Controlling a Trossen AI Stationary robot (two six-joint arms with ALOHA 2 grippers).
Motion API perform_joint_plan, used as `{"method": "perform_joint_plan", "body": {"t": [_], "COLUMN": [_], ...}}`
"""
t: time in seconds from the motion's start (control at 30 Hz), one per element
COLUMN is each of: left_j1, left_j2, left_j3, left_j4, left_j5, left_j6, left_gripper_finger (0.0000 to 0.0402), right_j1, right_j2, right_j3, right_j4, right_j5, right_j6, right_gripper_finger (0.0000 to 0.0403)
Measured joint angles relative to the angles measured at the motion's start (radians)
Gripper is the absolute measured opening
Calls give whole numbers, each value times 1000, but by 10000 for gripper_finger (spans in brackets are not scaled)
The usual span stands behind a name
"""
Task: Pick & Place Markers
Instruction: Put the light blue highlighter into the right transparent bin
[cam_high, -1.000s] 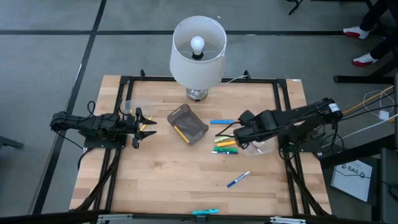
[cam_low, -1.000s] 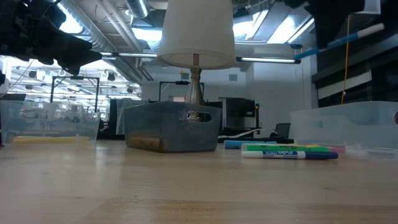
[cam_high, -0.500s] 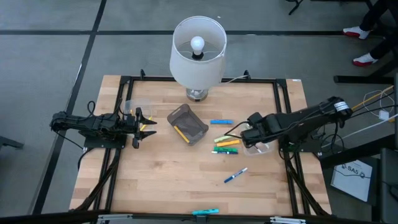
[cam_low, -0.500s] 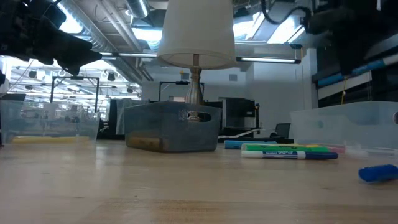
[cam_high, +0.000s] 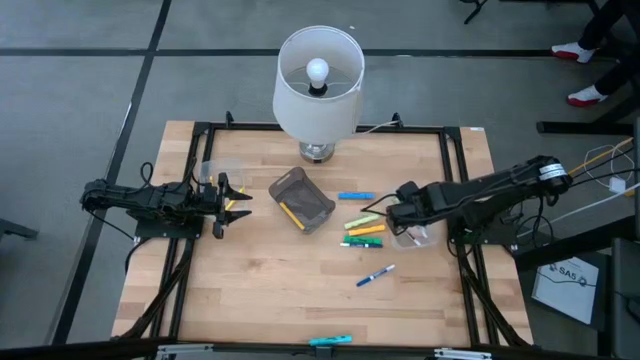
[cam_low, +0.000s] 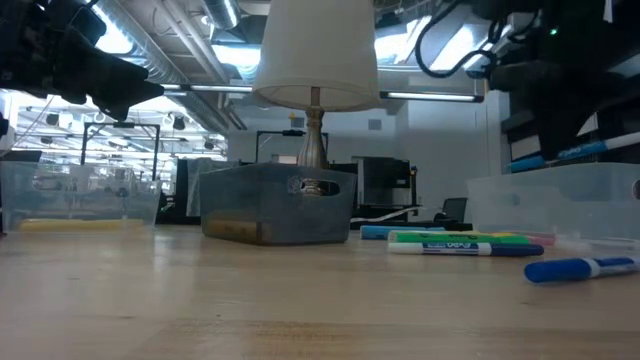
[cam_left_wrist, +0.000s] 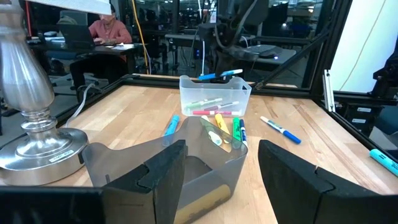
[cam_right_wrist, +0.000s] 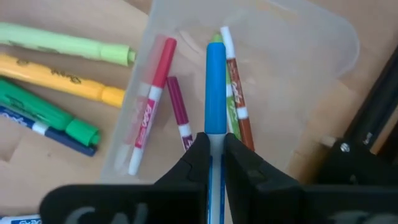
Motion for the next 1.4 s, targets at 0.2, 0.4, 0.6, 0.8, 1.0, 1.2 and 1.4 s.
{"method": "perform_joint_plan", "body": {"t": [0.2, 0.4, 0.6, 0.8, 1.0, 1.2, 1.4], "left_j1": [0, 0, 0, 0, 0, 0, 0], "left_j2": [0, 0, 0, 0, 0, 0, 0], "left_j3": [0, 0, 0, 0, 0, 0, 0], "left_j4": [0, 0, 0, 0, 0, 0, 0], "left_j5": [0, 0, 0, 0, 0, 0, 0], "left_j6": [0, 0, 0, 0, 0, 0, 0], "left_gripper_finger": [196, 196, 196, 196, 196, 196, 196], "right_j1": [-35, -62, -100, -123, -123, -123, -122], "right_j2": [2, 2, 2, 0, 0, 0, 0], "right_j3": [-23, -77, -127, -122, -122, -122, -122], "right_j4": [34, 91, 136, 154, 181, 181, 181], "right_j5": [6, -10, -32, -38, -39, -38, -31], "right_j6": [-11, -11, -19, -18, -17, -13, -18], "right_gripper_finger": [30, 29, 32, 46, 56, 58, 59]}}
